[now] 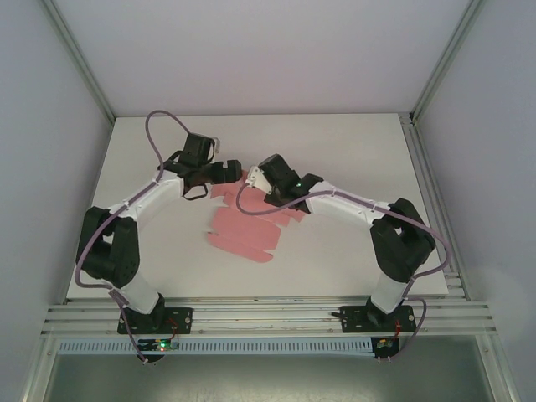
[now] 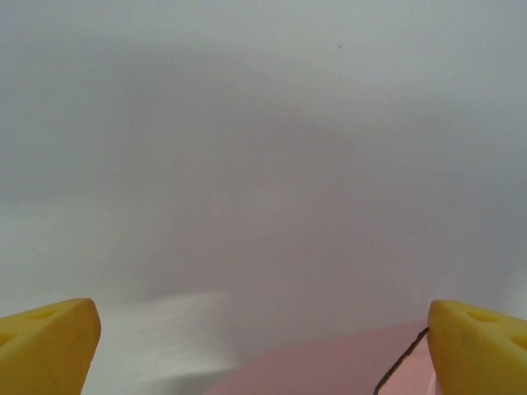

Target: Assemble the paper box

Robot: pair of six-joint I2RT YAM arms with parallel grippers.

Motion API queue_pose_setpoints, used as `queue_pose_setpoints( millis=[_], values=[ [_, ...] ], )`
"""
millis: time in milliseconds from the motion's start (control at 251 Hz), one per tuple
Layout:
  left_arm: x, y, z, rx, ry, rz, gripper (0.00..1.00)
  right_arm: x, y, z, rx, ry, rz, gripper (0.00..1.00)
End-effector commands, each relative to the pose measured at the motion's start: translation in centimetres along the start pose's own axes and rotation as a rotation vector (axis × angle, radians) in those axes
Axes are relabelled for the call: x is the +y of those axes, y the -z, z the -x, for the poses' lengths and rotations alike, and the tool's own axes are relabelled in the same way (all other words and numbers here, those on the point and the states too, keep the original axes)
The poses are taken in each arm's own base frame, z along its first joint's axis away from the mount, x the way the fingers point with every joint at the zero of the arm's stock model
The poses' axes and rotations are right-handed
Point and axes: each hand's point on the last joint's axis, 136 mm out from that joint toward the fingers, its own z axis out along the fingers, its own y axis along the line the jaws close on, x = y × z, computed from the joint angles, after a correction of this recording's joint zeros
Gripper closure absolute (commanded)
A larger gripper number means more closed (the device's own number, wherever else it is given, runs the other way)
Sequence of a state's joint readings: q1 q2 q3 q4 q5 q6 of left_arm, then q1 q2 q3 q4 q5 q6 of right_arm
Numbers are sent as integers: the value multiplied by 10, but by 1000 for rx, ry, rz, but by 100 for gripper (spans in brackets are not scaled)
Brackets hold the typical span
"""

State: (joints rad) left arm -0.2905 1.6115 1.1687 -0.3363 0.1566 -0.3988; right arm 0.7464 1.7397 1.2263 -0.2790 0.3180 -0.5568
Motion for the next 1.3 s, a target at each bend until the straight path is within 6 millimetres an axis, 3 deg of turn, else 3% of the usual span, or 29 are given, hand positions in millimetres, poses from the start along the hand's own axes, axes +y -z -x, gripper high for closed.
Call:
queue_pose_setpoints(
  millis=[0,156,227,303,351,459,503,706,906,1141,1293],
  values=[
    [33,16,-19,42,75,121,0,-33,7,-5,23,-43,-197,100],
    [43,43,-18,-2,77,187,0,-29,-6,-23,118,-42,-244,100],
    [50,54,-15,-38,74,215,0,-23,-6,-23,100,-52,-205,100],
    [50,51,-17,-50,97,184,1,-17,-5,-17,51,-66,-150,100],
    [43,43,-20,-32,114,129,7,-16,-3,-14,26,-77,-136,100],
    [41,15,-28,22,178,87,40,-17,-2,-12,9,-91,-122,100],
    [40,4,-30,53,183,77,46,-16,-1,-11,9,-91,-118,100],
    [23,-29,-37,111,167,-54,30,-14,-2,-16,4,-128,-91,100],
    [30,-56,-49,176,190,-45,21,-7,-3,-15,-6,-127,-56,100],
    [7,-70,-56,210,149,-163,15,-2,-4,-14,-3,-124,-46,100],
    [15,-75,-69,225,112,-87,9,-2,-6,-13,-2,-144,-59,100]
  ],
)
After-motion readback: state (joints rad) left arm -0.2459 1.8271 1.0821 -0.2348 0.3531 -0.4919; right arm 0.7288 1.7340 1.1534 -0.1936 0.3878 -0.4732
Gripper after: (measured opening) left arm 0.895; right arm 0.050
